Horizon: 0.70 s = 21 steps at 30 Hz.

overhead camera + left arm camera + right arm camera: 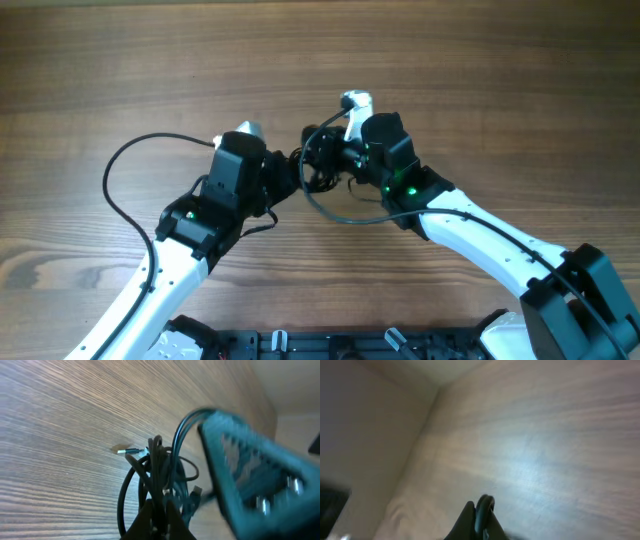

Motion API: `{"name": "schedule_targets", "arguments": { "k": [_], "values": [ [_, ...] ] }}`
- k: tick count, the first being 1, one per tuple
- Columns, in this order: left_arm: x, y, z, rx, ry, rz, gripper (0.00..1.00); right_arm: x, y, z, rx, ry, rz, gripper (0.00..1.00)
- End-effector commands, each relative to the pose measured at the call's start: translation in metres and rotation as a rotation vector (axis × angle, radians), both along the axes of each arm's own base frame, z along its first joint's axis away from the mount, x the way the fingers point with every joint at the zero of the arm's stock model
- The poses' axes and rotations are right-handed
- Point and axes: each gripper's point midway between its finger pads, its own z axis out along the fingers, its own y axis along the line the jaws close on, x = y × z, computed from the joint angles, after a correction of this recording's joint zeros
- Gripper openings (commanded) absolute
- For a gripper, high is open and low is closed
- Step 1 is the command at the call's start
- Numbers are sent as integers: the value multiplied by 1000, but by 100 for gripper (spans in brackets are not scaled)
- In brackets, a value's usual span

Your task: Untangle cables

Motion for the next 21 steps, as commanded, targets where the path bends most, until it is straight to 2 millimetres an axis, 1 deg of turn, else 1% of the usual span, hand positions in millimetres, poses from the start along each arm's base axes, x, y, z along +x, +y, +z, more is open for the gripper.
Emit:
{"name": "schedule_targets", "arguments": {
  "k": [1, 4, 5, 9, 10, 11, 12, 14, 15, 16, 17, 18, 20, 21],
  "values": [
    [9, 11, 2, 18, -13, 108, 4, -42, 23, 5, 36, 29, 268, 5],
    [12, 15, 2, 34, -22, 129, 4, -49, 18, -10, -8, 83, 276, 5],
    [12, 17, 2, 35, -22, 138, 4, -50, 17, -12, -20, 83, 281, 6],
    [15, 23, 2, 9, -5, 224, 4, -51, 16, -16, -37, 79, 290, 17],
    [16, 25, 2, 3, 0, 248, 4, -50, 16, -14, -45, 53, 299, 20],
    [17, 27, 2, -5, 3, 272, 5, -48, 15, -13, -53, 27, 303, 26],
    [18, 28, 2, -17, 9, 298, 4, -43, 10, -11, -66, -9, 303, 38],
    [18, 28, 2, -16, 10, 298, 4, -32, -1, -6, -77, -44, 275, 54],
    [18, 28, 2, -17, 10, 298, 8, -25, -10, -1, -74, -56, 248, 71],
    [18, 28, 2, -17, 10, 298, 9, -13, -25, 7, -66, -70, 205, 91],
    [18, 28, 2, -17, 10, 298, 8, -8, -33, 11, -59, -78, 187, 100],
    [18, 28, 2, -17, 10, 298, 4, -1, -45, 19, -46, -89, 164, 100],
    [18, 30, 2, -29, 18, 325, 4, 5, -65, 30, -15, -96, 151, 100],
    [19, 32, 1, -58, 36, 374, 4, 4, -74, 35, 6, -86, 161, 100]
  ]
}}
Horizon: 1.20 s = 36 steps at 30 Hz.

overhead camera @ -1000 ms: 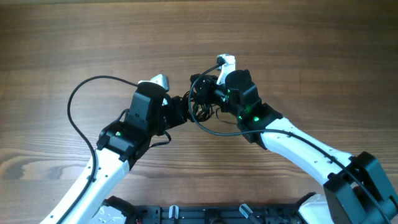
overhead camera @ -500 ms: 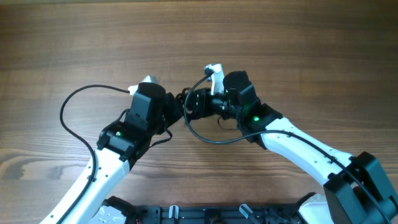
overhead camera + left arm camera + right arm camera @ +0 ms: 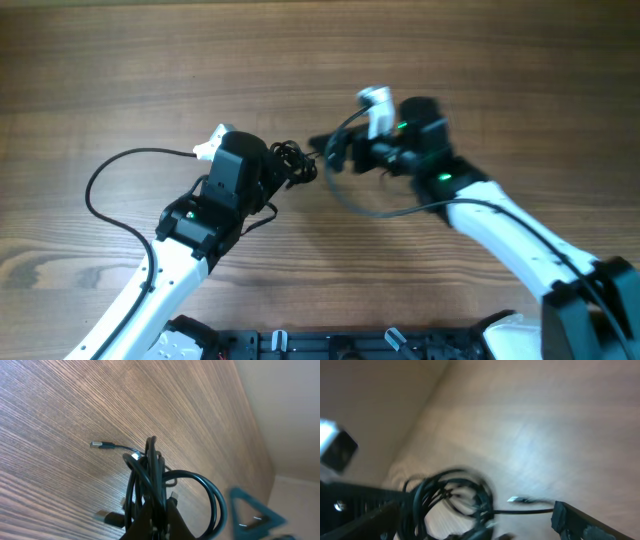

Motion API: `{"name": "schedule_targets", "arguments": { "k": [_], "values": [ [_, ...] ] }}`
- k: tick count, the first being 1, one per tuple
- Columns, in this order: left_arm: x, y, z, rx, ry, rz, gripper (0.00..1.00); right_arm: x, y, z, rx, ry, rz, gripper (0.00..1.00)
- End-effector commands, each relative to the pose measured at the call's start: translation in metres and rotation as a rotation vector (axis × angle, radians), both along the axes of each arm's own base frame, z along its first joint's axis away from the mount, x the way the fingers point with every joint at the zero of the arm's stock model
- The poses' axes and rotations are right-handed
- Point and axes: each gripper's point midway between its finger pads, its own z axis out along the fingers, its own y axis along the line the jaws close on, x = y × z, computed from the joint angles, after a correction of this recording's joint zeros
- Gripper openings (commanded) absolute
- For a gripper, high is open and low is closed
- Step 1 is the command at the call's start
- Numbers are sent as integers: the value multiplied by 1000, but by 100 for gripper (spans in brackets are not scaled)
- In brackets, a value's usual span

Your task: Untangle cables

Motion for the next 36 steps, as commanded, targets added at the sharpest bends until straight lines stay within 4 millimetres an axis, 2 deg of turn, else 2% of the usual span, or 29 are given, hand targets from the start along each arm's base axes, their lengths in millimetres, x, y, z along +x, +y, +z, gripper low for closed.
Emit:
{"name": "schedule_targets", "arguments": {
  "k": [1, 3, 4, 5, 9, 11, 14, 19, 20, 24, 25, 27, 28, 30, 32, 35, 36],
  "values": [
    [4, 5, 3, -99, 28, 162, 4, -7, -23, 27, 66, -14, 59, 100],
    [5, 7, 3, -200, 65, 284, 4, -22, -22, 17, 46, 21, 129, 100],
    [5, 8, 3, -300, 102, 392, 4, -40, -18, -1, -7, 64, 184, 100],
    [5, 8, 3, -366, 129, 460, 4, -50, -15, -9, -36, 79, 220, 100],
    [4, 6, 3, -472, 176, 551, 4, -82, 5, -29, -84, 55, 341, 100],
    [2, 0, 3, -499, 203, 539, 4, -85, 17, -35, -118, -42, 370, 100],
    [-2, -8, 3, -523, 238, 505, 4, -76, 30, -46, -185, -170, 326, 100],
    [-8, -20, 3, -555, 287, 453, 4, -62, 46, -50, -185, -251, 303, 99],
    [-9, -21, 3, -558, 291, 449, 4, -61, 50, -51, -175, -255, 306, 90],
    [-10, -23, 3, -565, 303, 436, 4, -55, 52, -59, -161, -222, 282, 73],
    [-11, -23, 3, -565, 303, 436, 4, -54, 51, -59, -167, -223, 273, 63],
    [-10, -23, 3, -565, 302, 437, 4, -55, 51, -59, -163, -223, 276, 26],
    [-10, -22, 3, -561, 297, 442, 4, -58, 52, -59, -156, -211, 291, 4],
    [-7, -17, 3, -545, 274, 463, 4, -67, 48, -71, -160, -107, 293, 5],
    [-3, -9, 3, -522, 243, 491, 4, -80, 37, -92, -209, 18, 292, 4],
    [5, 6, 3, -520, 219, 544, 4, -98, 11, -122, -286, 248, 237, 4],
    [8, 12, 3, -523, 214, 563, 4, -99, 2, -126, -285, 322, 193, 4]
  ]
}}
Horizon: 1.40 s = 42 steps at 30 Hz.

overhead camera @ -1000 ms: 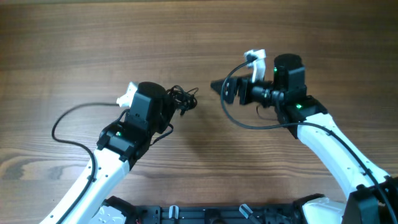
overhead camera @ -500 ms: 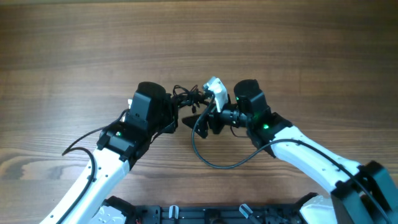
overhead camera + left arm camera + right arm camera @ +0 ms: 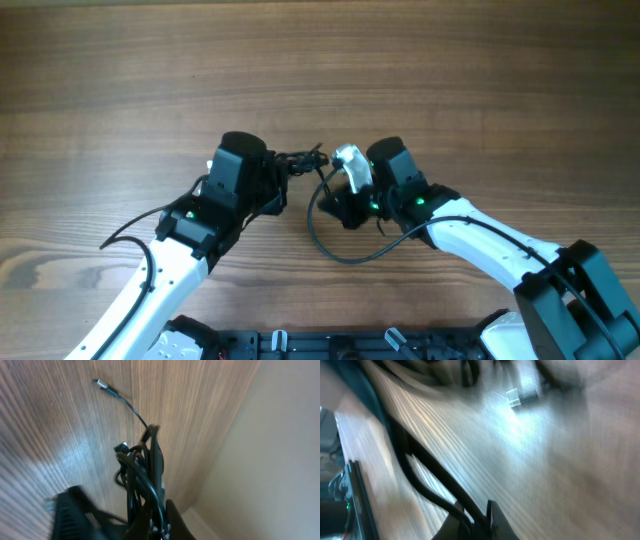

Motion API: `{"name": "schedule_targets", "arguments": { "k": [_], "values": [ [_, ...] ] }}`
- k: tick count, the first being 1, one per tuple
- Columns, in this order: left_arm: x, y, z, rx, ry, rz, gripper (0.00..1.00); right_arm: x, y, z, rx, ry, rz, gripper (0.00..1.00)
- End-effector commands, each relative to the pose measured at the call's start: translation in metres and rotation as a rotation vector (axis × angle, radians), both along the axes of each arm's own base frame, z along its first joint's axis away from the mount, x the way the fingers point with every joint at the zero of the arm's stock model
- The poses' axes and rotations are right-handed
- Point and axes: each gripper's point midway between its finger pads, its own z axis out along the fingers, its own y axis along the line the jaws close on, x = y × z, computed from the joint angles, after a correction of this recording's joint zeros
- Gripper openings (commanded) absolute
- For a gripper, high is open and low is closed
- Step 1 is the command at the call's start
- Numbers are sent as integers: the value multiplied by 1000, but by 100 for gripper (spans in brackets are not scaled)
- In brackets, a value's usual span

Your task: Untangle cables

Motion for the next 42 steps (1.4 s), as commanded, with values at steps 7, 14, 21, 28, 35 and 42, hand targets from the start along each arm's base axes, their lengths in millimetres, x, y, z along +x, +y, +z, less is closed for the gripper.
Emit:
{"name": "schedule_targets", "arguments": {
  "k": [7, 14, 21, 28, 35, 42],
  "values": [
    [22, 48, 4, 13, -18, 164, 4, 12, -81, -35, -131, 328, -386, 43],
    [17, 45, -1, 58, -14, 85, 4, 47, -56, 12, 145, 196, -292, 100],
    [13, 37, -1, 270, -122, -226, 4, 64, -29, 68, 409, 172, -243, 100],
    [6, -10, 23, 510, -537, -871, 4, 54, -18, 90, 516, 278, -193, 95],
    [3, -38, 54, 444, -763, -994, 4, 44, -15, 94, 526, 249, -111, 78],
    [-27, -63, 69, 408, -1008, -1251, 4, 44, -14, 97, 535, 232, -95, 51]
  ]
}}
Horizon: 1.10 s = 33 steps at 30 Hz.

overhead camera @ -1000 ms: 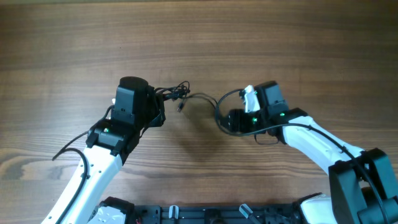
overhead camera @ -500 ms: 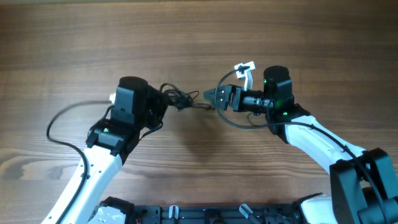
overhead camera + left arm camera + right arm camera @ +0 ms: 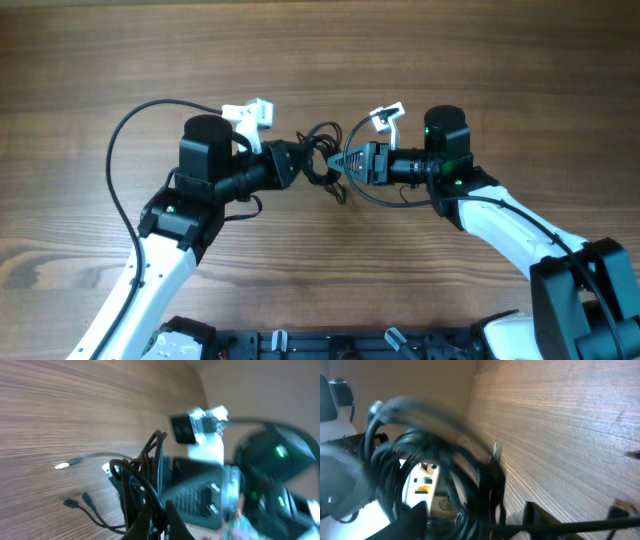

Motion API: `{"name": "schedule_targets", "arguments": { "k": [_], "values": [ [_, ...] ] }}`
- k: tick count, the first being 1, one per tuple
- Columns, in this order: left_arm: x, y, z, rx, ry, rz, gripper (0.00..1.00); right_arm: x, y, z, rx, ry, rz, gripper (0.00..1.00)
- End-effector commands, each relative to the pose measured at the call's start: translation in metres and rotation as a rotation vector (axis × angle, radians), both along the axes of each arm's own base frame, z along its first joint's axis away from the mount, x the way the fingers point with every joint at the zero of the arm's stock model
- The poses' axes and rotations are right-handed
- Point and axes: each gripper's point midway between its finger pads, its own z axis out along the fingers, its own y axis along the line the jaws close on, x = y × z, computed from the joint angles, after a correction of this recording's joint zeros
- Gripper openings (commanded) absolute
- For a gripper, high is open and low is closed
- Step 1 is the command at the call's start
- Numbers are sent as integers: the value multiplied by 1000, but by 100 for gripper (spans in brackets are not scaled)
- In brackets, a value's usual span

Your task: Untangle cables

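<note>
The black cable tangle [image 3: 320, 150] hangs between the two grippers at the table's middle. My left gripper [image 3: 296, 163] comes from the left and is shut on the bundle [image 3: 145, 475]; its fingertips [image 3: 159, 522] pinch several strands. My right gripper [image 3: 342, 163] faces it from the right, open, its fingers [image 3: 410, 520] spread either side of the tangle [image 3: 445, 470]. One long strand [image 3: 115, 150] arcs far out to the left. Another loop [image 3: 385, 203] sags under the right gripper. Loose plug ends [image 3: 62, 465] lie on the wood.
The wooden table [image 3: 500, 60] stretches all around. A black rail [image 3: 330, 345] runs along the front edge between the arm bases. The right arm's wrist camera mount [image 3: 200, 440] shows close behind the tangle in the left wrist view.
My right gripper was shut on a strand low beside the bundle; now it is open and level with the tangle, facing the left gripper. The long strand has swung out left.
Both grippers were shut on cables close together at the middle. Then the right one was open and further right while the left held the bundle. Then the right was shut on a strand beside it. Now it is open around the tangle, and the left still holds it.
</note>
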Motion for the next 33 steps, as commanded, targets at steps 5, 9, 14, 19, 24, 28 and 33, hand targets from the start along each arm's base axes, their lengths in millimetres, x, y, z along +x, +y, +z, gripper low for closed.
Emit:
{"name": "schedule_targets", "arguments": {
  "k": [5, 9, 14, 19, 24, 28, 33],
  "values": [
    [-20, -9, 4, 19, -106, -201, 4, -15, 7, 22, 83, -111, 137, 4],
    [0, 26, -26, 178, -25, 5, 13, -14, 3, 23, 88, -113, 136, 4],
    [8, 61, -51, 218, 172, 282, 85, 11, -5, 14, 39, -56, -17, 4],
    [8, 59, -50, 194, 197, 297, 96, 20, -5, 6, -2, -41, -86, 4],
    [3, 38, -45, 219, 113, 180, 77, 10, 6, 4, -5, -33, -46, 4],
    [3, 23, -52, 224, 114, 136, 70, -4, 19, 5, -8, -108, 31, 4],
    [9, 28, -87, 299, 197, 165, 20, -30, 24, 16, 49, -261, 211, 7]
  ]
}}
